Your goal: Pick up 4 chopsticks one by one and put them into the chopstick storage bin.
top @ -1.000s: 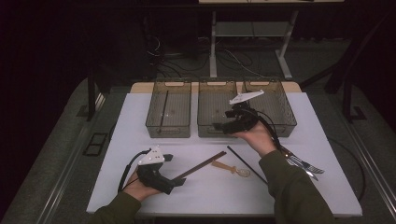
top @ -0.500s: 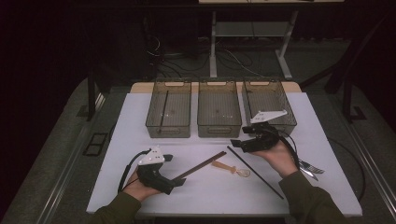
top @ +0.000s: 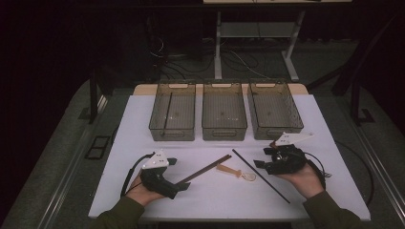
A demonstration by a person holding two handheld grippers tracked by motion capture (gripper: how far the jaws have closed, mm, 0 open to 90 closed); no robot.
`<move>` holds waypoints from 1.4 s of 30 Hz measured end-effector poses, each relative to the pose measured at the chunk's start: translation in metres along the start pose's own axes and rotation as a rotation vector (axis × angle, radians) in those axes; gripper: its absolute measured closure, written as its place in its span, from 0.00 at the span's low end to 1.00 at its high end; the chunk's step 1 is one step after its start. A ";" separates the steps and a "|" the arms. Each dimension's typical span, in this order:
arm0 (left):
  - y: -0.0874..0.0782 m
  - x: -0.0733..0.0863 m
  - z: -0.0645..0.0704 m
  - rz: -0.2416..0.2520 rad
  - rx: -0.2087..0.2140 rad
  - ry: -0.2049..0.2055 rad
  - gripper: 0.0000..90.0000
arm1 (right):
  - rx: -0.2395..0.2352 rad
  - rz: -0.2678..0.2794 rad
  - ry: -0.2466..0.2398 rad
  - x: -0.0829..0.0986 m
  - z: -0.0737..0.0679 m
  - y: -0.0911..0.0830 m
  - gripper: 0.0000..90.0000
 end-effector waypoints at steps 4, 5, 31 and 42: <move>0.000 0.000 0.000 0.000 -0.001 -0.001 0.00 | -0.001 -0.023 0.005 0.015 -0.004 -0.006 0.54; 0.000 0.000 0.000 0.001 -0.001 0.001 0.00 | -0.001 -0.029 0.005 0.019 -0.005 -0.007 0.56; 0.001 0.001 0.001 -0.009 0.000 0.006 0.00 | 0.013 -0.197 -0.019 0.056 -0.016 0.006 0.89; 0.002 0.001 0.001 -0.014 0.000 0.008 0.00 | 0.034 -0.194 -0.027 0.056 -0.017 0.007 0.94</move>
Point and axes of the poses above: each handheld gripper's, and its own axes: y roughly forward along the jaws, x roughly out of its underside, z roughly to its right, the point moved 5 cm from there along y, roughly forward along the jaws, and after that the axes turned 5 degrees about -y, right-handed, at the moved point
